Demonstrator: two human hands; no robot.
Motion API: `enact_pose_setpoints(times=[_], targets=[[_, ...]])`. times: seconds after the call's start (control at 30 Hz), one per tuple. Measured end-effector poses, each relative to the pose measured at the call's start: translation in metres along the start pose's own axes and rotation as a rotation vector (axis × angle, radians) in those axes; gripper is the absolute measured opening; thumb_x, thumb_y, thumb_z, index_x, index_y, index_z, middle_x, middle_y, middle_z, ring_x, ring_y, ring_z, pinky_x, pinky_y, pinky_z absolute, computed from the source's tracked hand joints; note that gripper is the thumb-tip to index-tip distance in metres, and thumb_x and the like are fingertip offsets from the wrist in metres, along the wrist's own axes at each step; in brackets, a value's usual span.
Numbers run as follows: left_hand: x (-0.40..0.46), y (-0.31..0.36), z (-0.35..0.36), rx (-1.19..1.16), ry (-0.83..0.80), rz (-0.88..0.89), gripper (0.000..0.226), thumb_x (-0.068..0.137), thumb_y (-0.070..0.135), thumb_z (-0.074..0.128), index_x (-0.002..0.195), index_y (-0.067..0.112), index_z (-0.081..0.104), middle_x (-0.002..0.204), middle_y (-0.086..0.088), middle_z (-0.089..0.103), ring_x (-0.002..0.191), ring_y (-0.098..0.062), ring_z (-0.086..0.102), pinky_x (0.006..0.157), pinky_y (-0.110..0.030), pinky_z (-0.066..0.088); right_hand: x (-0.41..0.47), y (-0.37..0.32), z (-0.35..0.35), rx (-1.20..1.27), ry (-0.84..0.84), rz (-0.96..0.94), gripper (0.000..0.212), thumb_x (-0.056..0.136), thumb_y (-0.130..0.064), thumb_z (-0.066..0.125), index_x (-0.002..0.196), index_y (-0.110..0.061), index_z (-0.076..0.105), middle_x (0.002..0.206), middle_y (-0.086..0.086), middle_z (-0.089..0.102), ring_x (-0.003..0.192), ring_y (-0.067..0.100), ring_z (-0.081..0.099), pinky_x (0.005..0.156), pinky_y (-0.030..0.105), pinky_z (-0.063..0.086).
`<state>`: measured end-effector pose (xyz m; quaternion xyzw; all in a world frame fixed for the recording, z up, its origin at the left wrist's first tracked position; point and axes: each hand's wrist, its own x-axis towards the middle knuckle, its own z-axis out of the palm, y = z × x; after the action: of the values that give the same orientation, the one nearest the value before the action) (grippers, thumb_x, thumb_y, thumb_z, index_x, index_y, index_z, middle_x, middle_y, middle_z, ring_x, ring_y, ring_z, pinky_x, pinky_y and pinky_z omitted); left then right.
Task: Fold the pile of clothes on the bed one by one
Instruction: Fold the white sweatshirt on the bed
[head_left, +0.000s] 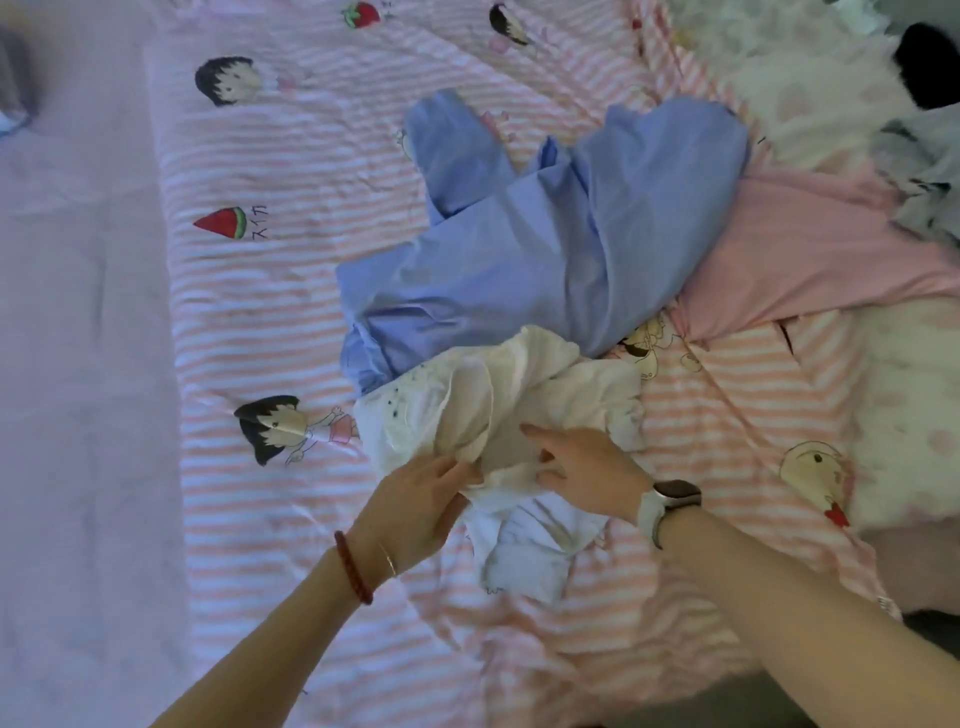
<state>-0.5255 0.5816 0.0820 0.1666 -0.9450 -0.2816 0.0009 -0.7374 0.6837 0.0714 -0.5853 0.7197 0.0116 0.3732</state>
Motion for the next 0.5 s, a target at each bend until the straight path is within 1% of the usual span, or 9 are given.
enact_pose_setpoints(times=[0.03,0.1,0.17,0.2,0.27,0.3,0.37,0.43,0.5], targets=[[-0.021,0.003,0.007,0.019,-0.073,-0.061,0.03,0.082,0.023,0.048,0.112,0.026,0.048,0.096,0.0,0.067,0.073,-0.023,0.065,0.053,-0.024,0.051,-0.016,-0.003,0.013,-0.069,-0.066,-0.043,0.048,0.097,-0.026,0.04,0.144,-0.026,0.03,0.118,0.006,0.057,0.109,0.027,0.051,0.089,0.034,0.037],[-0.054,0.008,0.017,0.0,-0.263,-0.275,0.043,0.089,0.024,0.054,0.131,0.026,0.046,0.125,0.004,0.056,0.105,-0.022,0.06,0.075,-0.027,0.052,-0.05,-0.008,0.041,-0.152,-0.189,-0.128,0.042,0.099,-0.022,0.034,0.139,-0.032,0.038,0.119,0.002,0.054,0.111,0.026,0.047,0.089,0.033,0.032],[-0.077,0.013,0.025,-0.076,-0.318,-0.383,0.042,0.089,0.031,0.053,0.131,0.025,0.05,0.131,0.002,0.05,0.116,-0.021,0.052,0.088,-0.03,0.048,-0.074,-0.009,0.058,-0.074,-0.188,-0.147,0.04,0.098,-0.021,0.035,0.136,-0.032,0.044,0.119,-0.001,0.054,0.108,0.024,0.05,0.085,0.032,0.036],[-0.081,0.017,0.027,-0.099,-0.218,-0.364,0.04,0.086,0.034,0.054,0.124,0.024,0.055,0.124,-0.001,0.054,0.11,-0.024,0.056,0.085,-0.032,0.051,-0.08,-0.01,0.061,0.011,-0.103,-0.151,0.038,0.096,-0.022,0.037,0.129,-0.027,0.052,0.113,-0.001,0.057,0.101,0.022,0.055,0.079,0.03,0.041],[-0.08,0.025,0.032,-0.083,0.046,-0.383,0.039,0.077,0.039,0.051,0.113,0.023,0.054,0.107,-0.006,0.06,0.09,-0.027,0.063,0.071,-0.034,0.055,-0.079,-0.012,0.058,0.087,0.202,-0.199,0.031,0.088,-0.024,0.041,0.11,-0.018,0.063,0.094,0.001,0.061,0.081,0.021,0.06,0.062,0.027,0.046],[-0.075,0.026,0.037,-0.039,0.145,-0.446,0.042,0.074,0.041,0.053,0.112,0.022,0.051,0.103,-0.008,0.06,0.086,-0.029,0.062,0.068,-0.035,0.055,-0.074,-0.014,0.054,0.05,0.362,-0.232,0.029,0.085,-0.024,0.043,0.105,-0.016,0.062,0.09,0.001,0.061,0.078,0.02,0.059,0.06,0.027,0.046],[-0.063,0.03,0.049,0.017,0.171,-0.663,0.06,0.064,0.041,0.066,0.117,0.02,0.049,0.107,-0.013,0.058,0.093,-0.034,0.059,0.071,-0.041,0.052,-0.06,-0.026,0.044,-0.079,0.46,-0.31,0.031,0.081,-0.026,0.047,0.109,-0.016,0.056,0.096,0.002,0.061,0.084,0.02,0.059,0.066,0.029,0.048],[-0.056,0.034,0.064,-0.016,0.169,-0.917,0.072,0.062,0.029,0.076,0.128,0.016,0.049,0.118,-0.015,0.053,0.106,-0.036,0.052,0.081,-0.045,0.048,-0.045,-0.039,0.039,-0.156,0.275,-0.36,0.043,0.084,-0.03,0.052,0.126,-0.017,0.048,0.117,0.002,0.057,0.104,0.023,0.057,0.083,0.035,0.047],[-0.055,0.035,0.069,-0.162,0.136,-1.084,0.053,0.077,0.019,0.066,0.127,0.01,0.051,0.121,-0.017,0.05,0.11,-0.036,0.047,0.086,-0.041,0.043,-0.032,-0.042,0.045,-0.181,-0.019,-0.297,0.054,0.09,-0.035,0.051,0.139,-0.019,0.033,0.134,0.0,0.045,0.122,0.023,0.043,0.098,0.038,0.035]])
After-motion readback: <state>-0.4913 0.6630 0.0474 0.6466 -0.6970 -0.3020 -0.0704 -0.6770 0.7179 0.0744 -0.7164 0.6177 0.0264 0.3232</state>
